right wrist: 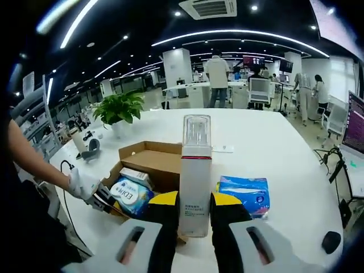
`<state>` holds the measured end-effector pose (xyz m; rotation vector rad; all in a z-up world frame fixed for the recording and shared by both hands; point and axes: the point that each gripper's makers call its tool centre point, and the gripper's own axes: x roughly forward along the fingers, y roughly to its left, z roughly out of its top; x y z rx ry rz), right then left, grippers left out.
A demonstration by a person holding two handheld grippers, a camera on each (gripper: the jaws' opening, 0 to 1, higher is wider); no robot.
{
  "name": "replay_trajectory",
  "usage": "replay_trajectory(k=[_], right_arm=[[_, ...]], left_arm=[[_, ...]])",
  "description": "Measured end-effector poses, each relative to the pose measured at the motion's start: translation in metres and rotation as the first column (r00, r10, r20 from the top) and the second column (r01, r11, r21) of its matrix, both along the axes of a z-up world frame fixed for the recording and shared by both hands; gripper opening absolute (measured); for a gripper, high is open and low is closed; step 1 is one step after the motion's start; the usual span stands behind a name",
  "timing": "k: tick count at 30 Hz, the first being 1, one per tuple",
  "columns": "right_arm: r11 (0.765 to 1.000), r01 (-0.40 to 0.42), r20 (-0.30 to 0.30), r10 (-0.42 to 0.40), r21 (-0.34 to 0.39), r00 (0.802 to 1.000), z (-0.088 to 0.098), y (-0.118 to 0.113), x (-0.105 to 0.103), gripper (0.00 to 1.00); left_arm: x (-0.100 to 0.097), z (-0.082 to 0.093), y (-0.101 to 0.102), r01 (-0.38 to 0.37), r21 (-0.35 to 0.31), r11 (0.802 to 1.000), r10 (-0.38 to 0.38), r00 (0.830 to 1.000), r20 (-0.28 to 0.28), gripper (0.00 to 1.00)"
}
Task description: Operate the shoe box by opening the lid, removing the specified soft item, and placing it in the target area until the item is outside and the box remains undamaged.
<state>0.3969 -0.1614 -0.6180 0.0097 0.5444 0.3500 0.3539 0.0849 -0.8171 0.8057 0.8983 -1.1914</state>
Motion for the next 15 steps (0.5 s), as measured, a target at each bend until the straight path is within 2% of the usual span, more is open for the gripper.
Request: replay_trajectory(k=[15], right_arm=[[0.997, 0.077, -0.007, -0.078, -0.028, 0.997, -0.008, -0.038, -0.008, 0.17]], left_arm=[[0.0, 0.0, 0.0, -0.002, -0.001, 1.0, 0.002, 1.0, 0.003, 0.02]])
